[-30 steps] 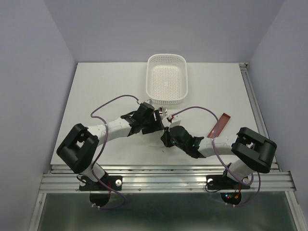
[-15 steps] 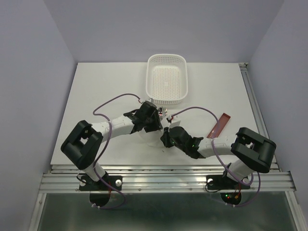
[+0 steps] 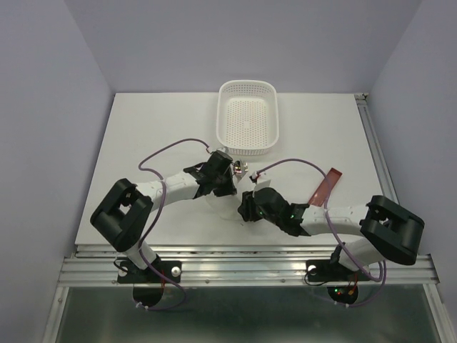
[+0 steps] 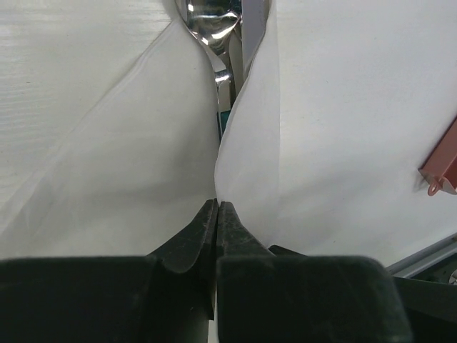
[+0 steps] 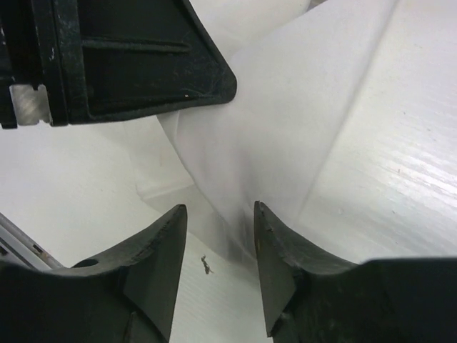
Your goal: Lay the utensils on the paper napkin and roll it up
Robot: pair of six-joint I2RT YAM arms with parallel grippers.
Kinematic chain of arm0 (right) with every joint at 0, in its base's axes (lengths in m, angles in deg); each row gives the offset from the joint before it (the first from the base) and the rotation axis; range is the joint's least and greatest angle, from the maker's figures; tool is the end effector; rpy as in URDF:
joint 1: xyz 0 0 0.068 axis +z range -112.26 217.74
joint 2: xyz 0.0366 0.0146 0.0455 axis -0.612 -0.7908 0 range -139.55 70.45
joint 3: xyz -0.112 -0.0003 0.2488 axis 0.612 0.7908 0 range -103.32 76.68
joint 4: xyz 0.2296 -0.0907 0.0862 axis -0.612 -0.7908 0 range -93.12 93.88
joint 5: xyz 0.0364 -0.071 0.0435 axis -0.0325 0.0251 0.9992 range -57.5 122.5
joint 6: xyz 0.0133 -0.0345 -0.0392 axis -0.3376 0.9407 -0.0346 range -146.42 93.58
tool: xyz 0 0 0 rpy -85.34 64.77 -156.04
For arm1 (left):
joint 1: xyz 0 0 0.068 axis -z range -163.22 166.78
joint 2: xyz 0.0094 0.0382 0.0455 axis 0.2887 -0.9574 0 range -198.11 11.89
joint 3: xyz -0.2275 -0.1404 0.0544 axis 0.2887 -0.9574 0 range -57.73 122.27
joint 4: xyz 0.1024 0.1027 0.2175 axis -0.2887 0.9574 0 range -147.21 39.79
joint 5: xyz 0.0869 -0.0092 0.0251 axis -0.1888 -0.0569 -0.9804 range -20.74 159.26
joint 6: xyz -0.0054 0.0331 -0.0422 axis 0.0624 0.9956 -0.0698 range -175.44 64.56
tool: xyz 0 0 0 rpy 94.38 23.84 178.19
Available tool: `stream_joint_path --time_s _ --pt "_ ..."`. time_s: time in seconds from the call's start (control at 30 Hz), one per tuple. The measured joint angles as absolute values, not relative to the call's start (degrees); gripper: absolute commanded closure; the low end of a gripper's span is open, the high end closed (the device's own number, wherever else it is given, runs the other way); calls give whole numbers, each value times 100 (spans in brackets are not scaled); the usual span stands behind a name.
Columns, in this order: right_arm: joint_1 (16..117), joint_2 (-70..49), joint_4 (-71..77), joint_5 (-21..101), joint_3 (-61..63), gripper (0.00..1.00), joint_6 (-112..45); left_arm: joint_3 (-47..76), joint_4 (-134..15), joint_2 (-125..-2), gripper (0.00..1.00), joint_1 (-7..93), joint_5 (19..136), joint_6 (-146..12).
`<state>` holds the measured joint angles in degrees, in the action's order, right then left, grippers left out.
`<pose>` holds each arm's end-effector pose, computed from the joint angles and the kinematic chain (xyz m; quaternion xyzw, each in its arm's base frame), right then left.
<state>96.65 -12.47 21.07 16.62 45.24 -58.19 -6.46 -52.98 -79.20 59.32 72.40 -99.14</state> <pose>0.1510 0.2317 0.1602 -0.1427 0.8663 0.2433 0.4122 0.2420 -0.2248 0.1904 0.0014 0.9204 -0.2851 0.2675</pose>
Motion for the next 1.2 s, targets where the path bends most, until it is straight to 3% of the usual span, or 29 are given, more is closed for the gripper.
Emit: stream_joint_path --time_s 0.23,0.5,0.83,1.03,1.17,1.2 --pt "9670 -825 1331 1586 4524 43 -5896 -646 -5298 -7944 100 5932 7238 -9807" --pt "9670 -621 1014 1459 4570 61 -5941 -646 -5307 -8094 100 5930 7224 -9687" --pt "9687 -868 1016 1273 4570 74 -5970 -646 -5311 -8094 100 5930 7222 -9617" --pt "9825 -951 990 1068 4563 93 -5990 -646 -5309 -8094 99 5932 7194 -9549" --pt "9930 -997 817 930 4432 91 -6033 -646 -5305 -8094 99 5932 7176 -9499" --pt "9947 -1028 774 910 4386 86 -6051 -646 -5298 -8094 100 5932 7139 -9484"
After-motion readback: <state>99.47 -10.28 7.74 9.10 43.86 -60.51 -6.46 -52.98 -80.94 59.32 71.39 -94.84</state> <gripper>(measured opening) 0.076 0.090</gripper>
